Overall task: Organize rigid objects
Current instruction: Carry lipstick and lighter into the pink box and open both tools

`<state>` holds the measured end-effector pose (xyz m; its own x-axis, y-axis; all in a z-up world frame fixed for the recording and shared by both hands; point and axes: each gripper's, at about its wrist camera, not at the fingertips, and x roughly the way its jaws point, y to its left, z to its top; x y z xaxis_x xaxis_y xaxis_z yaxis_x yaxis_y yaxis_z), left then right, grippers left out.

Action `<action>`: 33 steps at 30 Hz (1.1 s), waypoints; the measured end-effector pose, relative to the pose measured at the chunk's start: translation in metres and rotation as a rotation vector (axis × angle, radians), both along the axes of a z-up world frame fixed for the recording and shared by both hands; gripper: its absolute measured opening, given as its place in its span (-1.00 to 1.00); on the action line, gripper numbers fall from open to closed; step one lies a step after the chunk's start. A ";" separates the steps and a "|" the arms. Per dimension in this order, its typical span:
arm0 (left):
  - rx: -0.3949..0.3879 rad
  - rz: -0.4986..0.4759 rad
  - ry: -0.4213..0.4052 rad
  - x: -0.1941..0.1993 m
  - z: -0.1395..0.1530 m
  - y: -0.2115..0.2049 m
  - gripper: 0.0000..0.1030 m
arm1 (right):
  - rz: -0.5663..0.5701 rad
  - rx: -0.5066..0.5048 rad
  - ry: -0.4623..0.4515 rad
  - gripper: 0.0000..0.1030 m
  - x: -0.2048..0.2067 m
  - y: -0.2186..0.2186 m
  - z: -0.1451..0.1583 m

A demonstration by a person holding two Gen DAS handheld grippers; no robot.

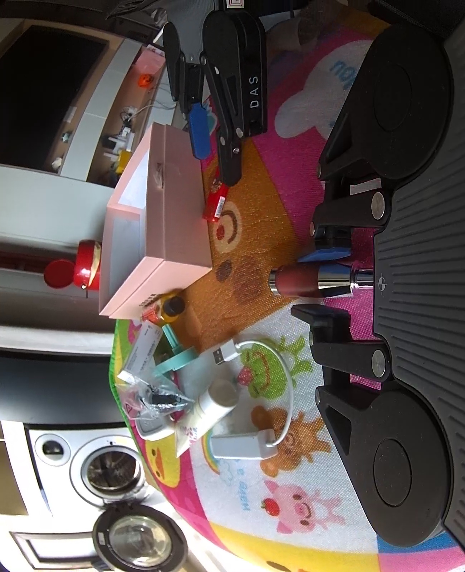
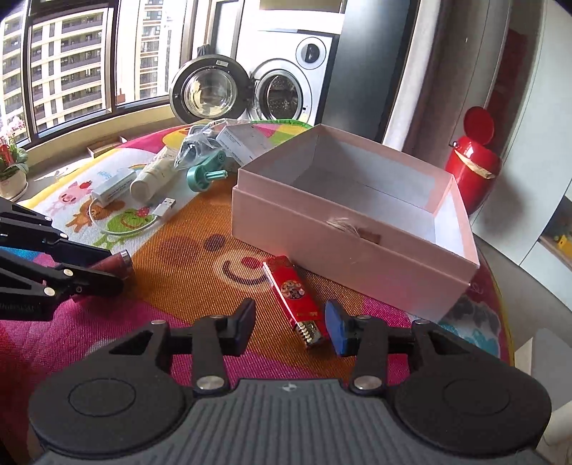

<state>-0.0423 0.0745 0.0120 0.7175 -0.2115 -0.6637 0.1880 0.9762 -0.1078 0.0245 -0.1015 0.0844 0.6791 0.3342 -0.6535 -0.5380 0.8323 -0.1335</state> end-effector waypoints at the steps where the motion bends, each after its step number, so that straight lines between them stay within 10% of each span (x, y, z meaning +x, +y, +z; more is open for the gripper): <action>1: -0.010 0.005 0.008 0.000 0.000 0.001 -0.46 | -0.006 0.000 -0.007 0.06 0.007 0.003 -0.001; 4: -0.062 0.033 0.017 -0.004 -0.001 0.008 -0.46 | -0.030 0.008 0.073 0.08 0.031 0.007 -0.008; 8: 0.015 0.007 -0.036 -0.014 -0.004 0.000 -0.52 | 0.015 0.051 0.157 -0.55 0.022 -0.001 -0.006; 11: 0.027 0.004 -0.049 -0.016 -0.003 -0.007 -0.53 | 0.043 0.087 0.193 -0.56 0.000 -0.014 0.002; 19: -0.018 -0.135 -0.136 -0.016 0.023 -0.026 -0.53 | 0.011 0.149 0.092 -0.56 -0.032 -0.054 0.052; 27: -0.072 -0.142 -0.413 0.069 0.133 -0.048 -0.53 | -0.093 0.238 -0.200 -0.55 0.016 -0.067 0.137; 28: -0.112 -0.123 -0.380 0.090 0.139 -0.049 -0.52 | -0.116 0.240 -0.246 -0.49 0.027 -0.065 0.143; 30: -0.186 -0.082 -0.272 0.128 0.140 -0.047 -0.53 | -0.175 0.235 -0.268 0.60 0.042 -0.065 0.147; 33: -0.243 -0.053 -0.226 0.137 0.120 -0.031 -0.53 | -0.219 0.259 -0.288 0.90 0.035 -0.074 0.131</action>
<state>0.0945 0.0430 0.1324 0.8245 -0.3853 -0.4143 0.2840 0.9152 -0.2859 0.0600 -0.1757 0.2157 0.8943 0.2899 -0.3408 -0.3165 0.9483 -0.0239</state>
